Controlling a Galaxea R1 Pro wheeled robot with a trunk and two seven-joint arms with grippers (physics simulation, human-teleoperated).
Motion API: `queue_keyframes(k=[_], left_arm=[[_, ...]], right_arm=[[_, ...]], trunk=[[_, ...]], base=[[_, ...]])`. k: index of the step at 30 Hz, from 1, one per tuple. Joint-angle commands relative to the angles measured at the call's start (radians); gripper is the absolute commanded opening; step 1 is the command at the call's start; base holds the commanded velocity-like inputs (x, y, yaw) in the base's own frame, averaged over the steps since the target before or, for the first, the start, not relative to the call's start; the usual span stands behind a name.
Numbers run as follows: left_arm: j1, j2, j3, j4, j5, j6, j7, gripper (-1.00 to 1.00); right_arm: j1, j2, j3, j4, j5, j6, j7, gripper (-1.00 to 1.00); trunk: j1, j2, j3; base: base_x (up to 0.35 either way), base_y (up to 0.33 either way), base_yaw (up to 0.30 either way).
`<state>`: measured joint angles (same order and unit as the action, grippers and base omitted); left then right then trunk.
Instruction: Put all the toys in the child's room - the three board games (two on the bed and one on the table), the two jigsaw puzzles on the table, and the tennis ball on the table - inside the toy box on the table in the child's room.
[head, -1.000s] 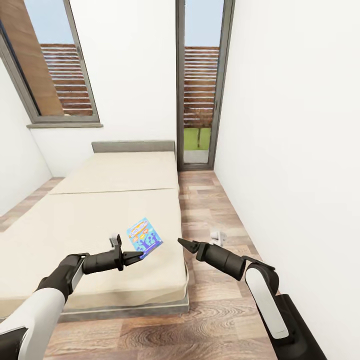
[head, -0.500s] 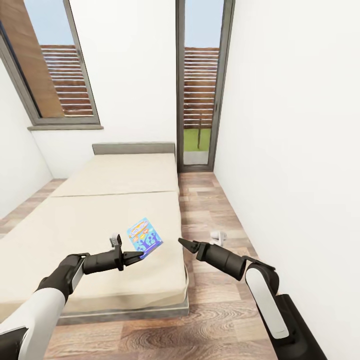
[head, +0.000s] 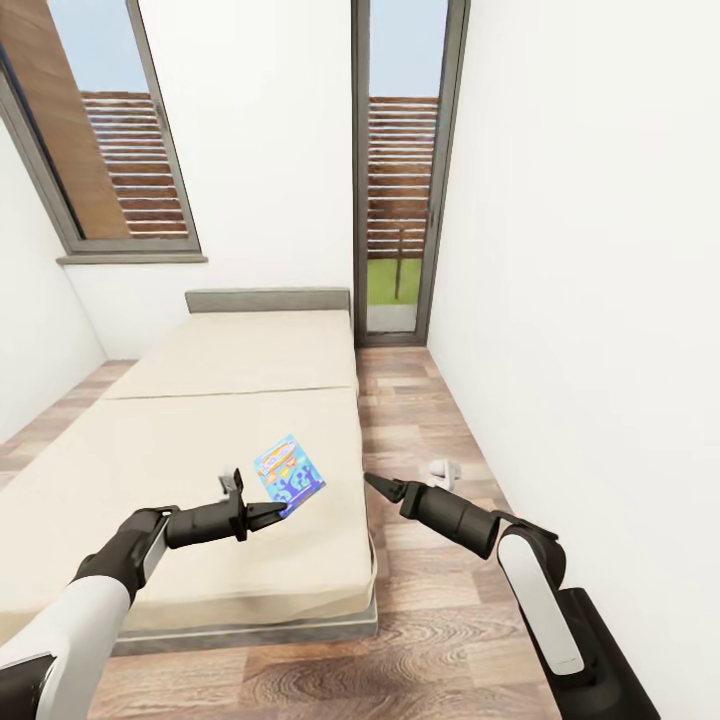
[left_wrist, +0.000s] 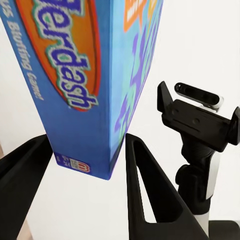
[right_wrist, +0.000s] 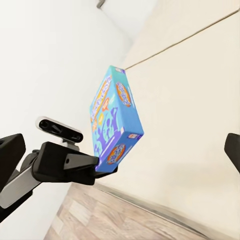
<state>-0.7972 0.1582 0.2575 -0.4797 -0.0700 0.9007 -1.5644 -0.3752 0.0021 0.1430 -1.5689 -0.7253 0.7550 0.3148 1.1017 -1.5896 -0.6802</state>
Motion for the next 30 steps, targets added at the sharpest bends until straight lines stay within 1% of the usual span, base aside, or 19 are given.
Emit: queue_keyframes(k=[1,4,6,7,8,10,13,17,19,22,25,26,27,28,29,30], left_arm=[[-0.001,-0.001,0.003,0.0,-0.009,0.008,-0.006,-1.0],[-0.001,-0.002,-0.015,0.0,-0.013,0.008,-0.006,-1.0],[-0.001,-0.001,-0.058,-0.001,-0.014,0.008,-0.006,-1.0],[-0.001,-0.001,-0.07,-0.002,-0.014,0.008,-0.006,-1.0],[-0.001,-0.001,-0.093,-0.006,-0.013,0.008,-0.006,-1.0],[-0.001,-0.001,-0.119,-0.02,-0.012,0.009,-0.006,-1.0],[-0.001,-0.001,-0.136,-0.047,-0.009,0.01,-0.006,-1.0],[0.001,0.001,-0.136,-0.068,-0.005,0.008,-0.006,-1.0],[0.003,0.005,-0.131,-0.072,-0.002,0.005,-0.006,-1.0],[0.005,0.014,-0.109,-0.075,0.003,0.002,-0.006,-1.0],[0.008,0.029,-0.058,-0.076,0.009,-0.002,-0.006,-1.0],[0.009,0.03,-0.049,-0.076,0.01,-0.003,-0.006,-1.0],[0.015,0.035,-0.02,-0.076,0.011,-0.006,-0.006,-1.0],[0.019,0.038,0.001,-0.076,0.012,-0.008,-0.006,-1.0],[0.021,0.041,0.012,-0.076,0.012,-0.008,-0.006,-1.0],[0.024,0.045,0.034,-0.076,0.013,-0.009,-0.006,-1.0]], right_arm=[[-0.001,-0.001,-0.001,0.0,0.001,0.004,0.003,1.0],[-0.001,-0.001,-0.006,0.0,0.001,0.004,0.003,1.0],[-0.001,-0.001,-0.012,0.0,0.001,0.004,0.003,1.0],[-0.001,-0.001,-0.014,0.0,0.001,0.004,0.003,1.0],[-0.001,-0.001,-0.016,0.0,0.001,0.004,0.003,1.0],[-0.001,-0.001,-0.017,0.0,0.001,0.004,0.003,1.0],[-0.001,-0.002,-0.019,0.0,0.001,0.004,0.003,1.0],[-0.001,-0.002,-0.02,0.0,0.001,0.004,0.003,1.0],[-0.001,-0.002,-0.022,0.0,0.002,0.004,0.004,1.0],[-0.001,-0.002,-0.029,0.0,0.001,0.004,0.004,1.0],[-0.001,-0.002,-0.033,0.0,0.001,0.004,0.005,1.0],[-0.001,-0.002,-0.033,0.0,0.001,0.004,0.005,1.0],[-0.001,-0.001,-0.034,0.0,0.002,0.004,0.005,1.0],[-0.001,0.001,-0.034,0.0,0.002,0.004,0.005,1.0],[-0.001,0.002,-0.034,0.0,0.002,0.004,0.005,1.0],[-0.001,0.003,-0.034,0.0,0.002,0.004,0.004,1.0]], trunk=[[-0.004,0.007,0.002],[-0.016,0.028,0.012],[-0.023,0.042,0.018],[-0.027,0.049,0.021],[-0.031,0.056,0.024],[-0.039,0.07,0.031],[-0.05,0.091,0.04],[-0.065,0.119,0.052],[-0.073,0.133,0.059],[-0.085,0.154,0.068],[-0.096,0.175,0.078],[-0.1,0.182,0.081],[-0.104,0.189,0.084],[-0.108,0.196,0.087],[-0.111,0.203,0.09],[-0.115,0.21,0.093]], base=[[0.0,0.0,0.0],[0.0,0.0,0.0],[0.0,0.0,0.0],[0.0,0.0,0.0],[0.0,0.0,0.0],[0.0,0.0,0.0],[0.0,0.0,0.0],[0.0,0.0,0.0],[0.0,0.0,0.0],[0.0,0.0,0.0],[0.0,0.0,0.0],[0.0,0.0,0.0],[0.0,0.0,0.0],[0.0,0.0,0.0],[0.0,0.0,0.0],[0.0,0.0,0.0]])
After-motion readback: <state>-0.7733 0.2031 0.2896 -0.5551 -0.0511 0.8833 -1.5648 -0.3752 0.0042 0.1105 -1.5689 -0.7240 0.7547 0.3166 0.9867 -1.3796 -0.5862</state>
